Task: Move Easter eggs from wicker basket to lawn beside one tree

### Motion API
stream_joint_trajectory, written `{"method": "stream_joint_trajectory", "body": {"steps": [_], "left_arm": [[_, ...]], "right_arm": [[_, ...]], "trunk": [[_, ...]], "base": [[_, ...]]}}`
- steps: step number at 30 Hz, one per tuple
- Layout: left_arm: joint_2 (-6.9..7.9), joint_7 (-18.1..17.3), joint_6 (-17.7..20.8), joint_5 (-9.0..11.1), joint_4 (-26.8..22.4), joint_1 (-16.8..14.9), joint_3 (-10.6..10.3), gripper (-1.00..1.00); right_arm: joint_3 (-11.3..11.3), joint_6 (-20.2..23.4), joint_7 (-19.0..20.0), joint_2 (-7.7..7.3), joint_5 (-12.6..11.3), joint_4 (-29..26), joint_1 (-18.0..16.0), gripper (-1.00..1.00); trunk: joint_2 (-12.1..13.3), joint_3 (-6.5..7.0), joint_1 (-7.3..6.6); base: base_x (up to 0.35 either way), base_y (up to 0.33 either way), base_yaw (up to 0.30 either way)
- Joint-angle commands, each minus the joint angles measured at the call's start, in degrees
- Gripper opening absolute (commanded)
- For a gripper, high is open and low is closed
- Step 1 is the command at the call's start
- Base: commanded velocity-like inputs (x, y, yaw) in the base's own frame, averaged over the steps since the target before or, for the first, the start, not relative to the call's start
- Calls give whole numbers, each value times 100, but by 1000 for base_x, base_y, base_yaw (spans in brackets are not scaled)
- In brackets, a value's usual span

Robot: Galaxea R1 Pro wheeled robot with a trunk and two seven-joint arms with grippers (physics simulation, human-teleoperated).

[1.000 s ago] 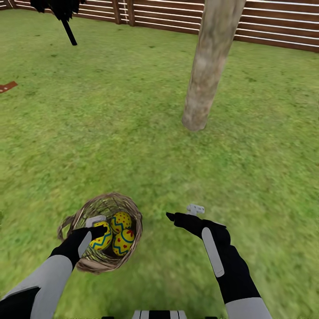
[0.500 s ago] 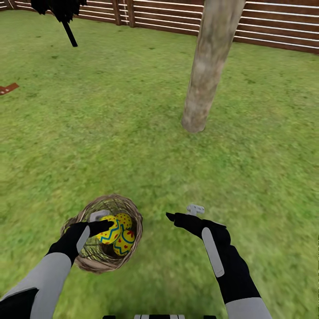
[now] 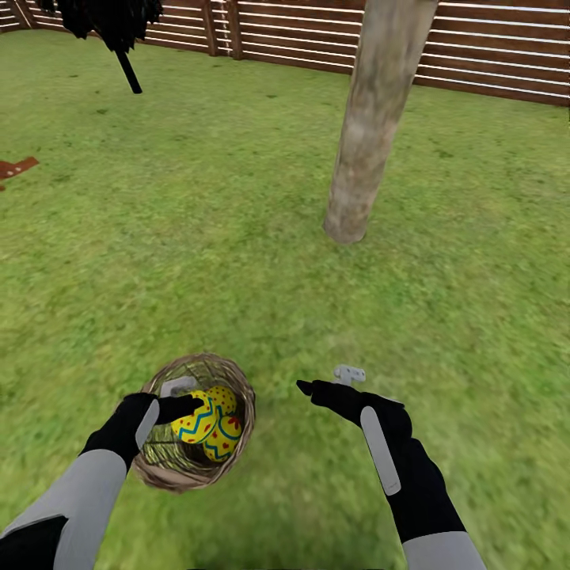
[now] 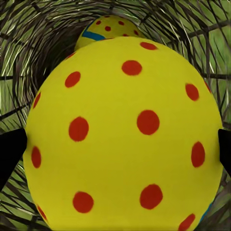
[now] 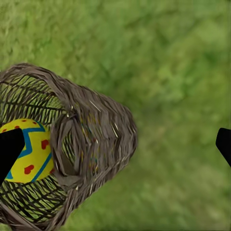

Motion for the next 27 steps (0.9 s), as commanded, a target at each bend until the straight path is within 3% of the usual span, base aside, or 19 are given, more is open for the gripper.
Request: {"method": "stream_joint_trajectory", "body": {"steps": [1,16,27], "left_arm": [[-3,-25,39,1,-8,-2,25,-100],[-3,-26,474,7,-9,-2,19,-100],[-3,-26,497,9,-9,-2,18,-100]], "right_arm": [[-7,30,32,2,30,-5,-2,100],[-7,43,40,2,30,-5,-2,100],[1,26,40,2,38,71,-2,100]], "trunk": [[-2,6,0],[-2,148,0],[-2,253,0]], "base": [[0,0,0],[0,0,0],[0,0,0]]}}
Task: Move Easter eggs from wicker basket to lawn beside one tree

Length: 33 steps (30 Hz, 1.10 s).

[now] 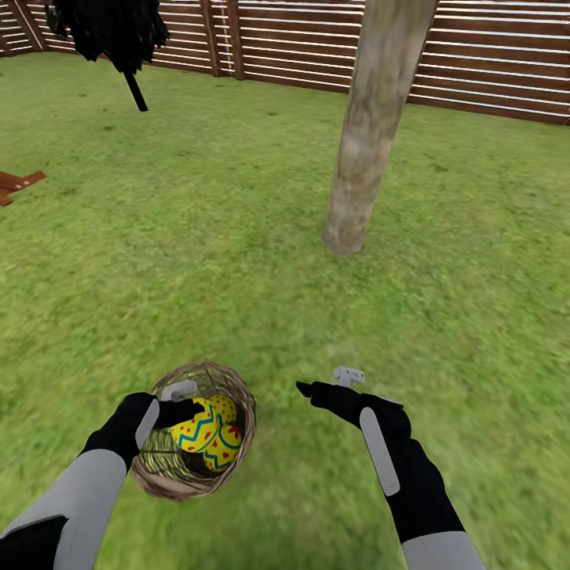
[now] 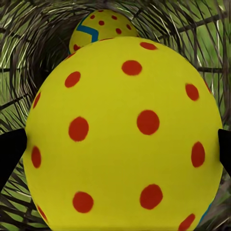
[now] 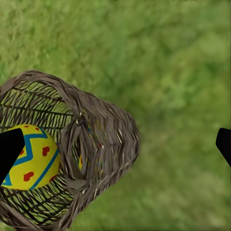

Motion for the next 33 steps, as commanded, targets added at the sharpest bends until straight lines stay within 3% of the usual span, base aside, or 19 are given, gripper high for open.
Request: {"method": "stream_joint_trajectory", "body": {"steps": [1,33], "left_arm": [[-2,-21,36,-2,-6,-2,24,-100],[24,-21,174,-8,-6,-2,15,-100]], "right_arm": [[-6,26,32,2,31,-3,-2,100],[-6,26,32,2,31,-2,-2,100]], "trunk": [[-2,6,0],[-2,309,0]], "base": [[0,0,0],[0,0,0]]}}
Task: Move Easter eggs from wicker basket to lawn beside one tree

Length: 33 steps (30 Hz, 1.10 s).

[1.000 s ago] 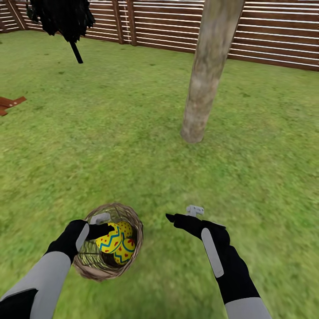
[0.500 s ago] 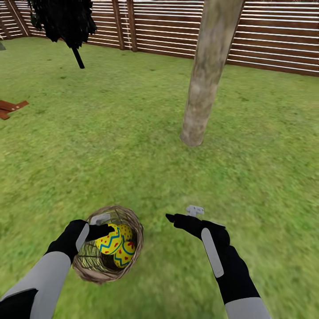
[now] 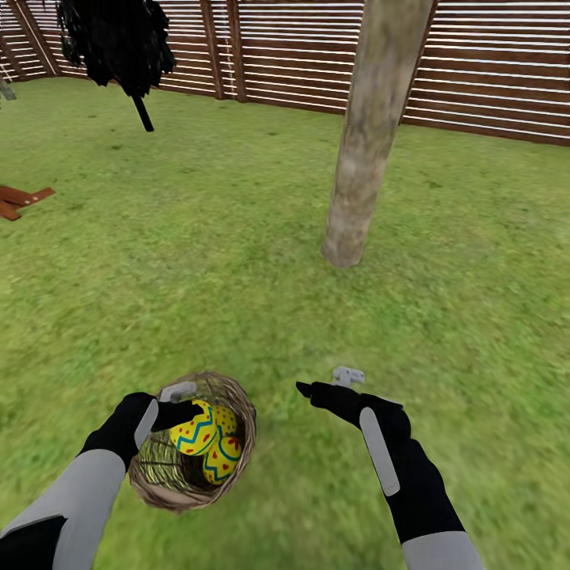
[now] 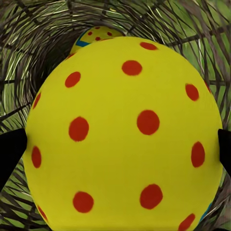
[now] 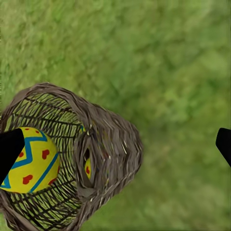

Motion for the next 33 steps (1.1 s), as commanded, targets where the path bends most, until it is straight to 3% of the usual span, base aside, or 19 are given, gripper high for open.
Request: {"method": "stream_joint_trajectory", "body": {"steps": [1,33], "left_arm": [[2,-21,39,1,-6,-2,24,-100],[9,-21,93,1,-129,-2,25,-100]], "right_arm": [[-7,27,32,2,29,-5,-3,100],[-7,35,32,2,22,-5,-3,100]], "trunk": [[-2,6,0],[-2,309,0]], "base": [[0,0,0],[-46,0,0]]}}
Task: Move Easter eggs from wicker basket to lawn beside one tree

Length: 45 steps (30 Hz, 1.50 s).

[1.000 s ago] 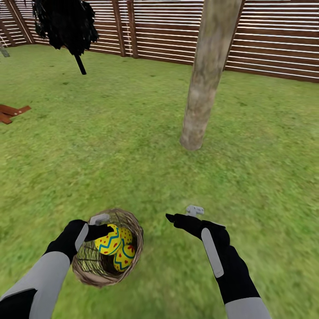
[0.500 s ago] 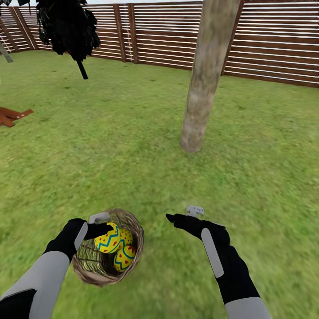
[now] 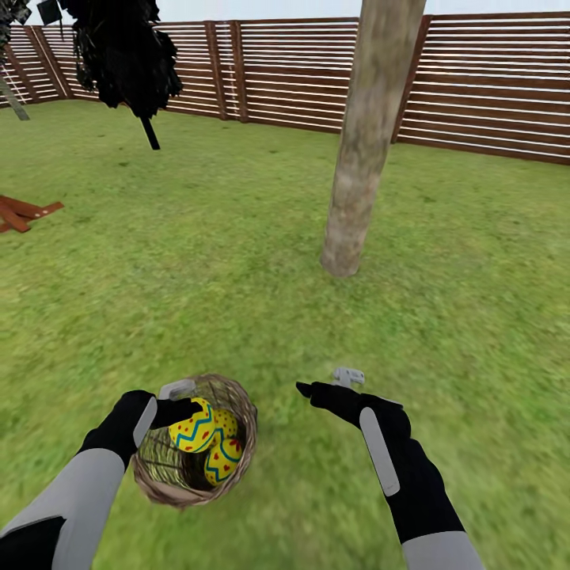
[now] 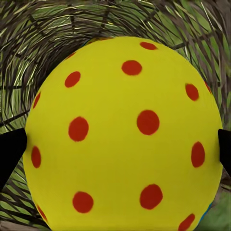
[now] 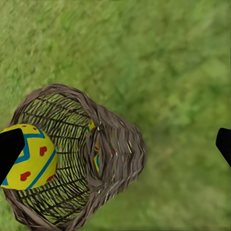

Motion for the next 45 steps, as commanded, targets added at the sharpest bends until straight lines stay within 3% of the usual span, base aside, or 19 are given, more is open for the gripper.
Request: {"method": "stream_joint_trajectory", "body": {"steps": [1,45], "left_arm": [[-2,-21,31,0,-6,-2,22,-100],[-5,-21,35,0,-6,-2,21,-100]], "right_arm": [[-7,27,32,2,31,-5,-3,100],[-7,19,32,2,31,-5,-3,100]], "trunk": [[-2,6,0],[-2,422,0]], "base": [[-8,0,0],[-35,0,0]]}}
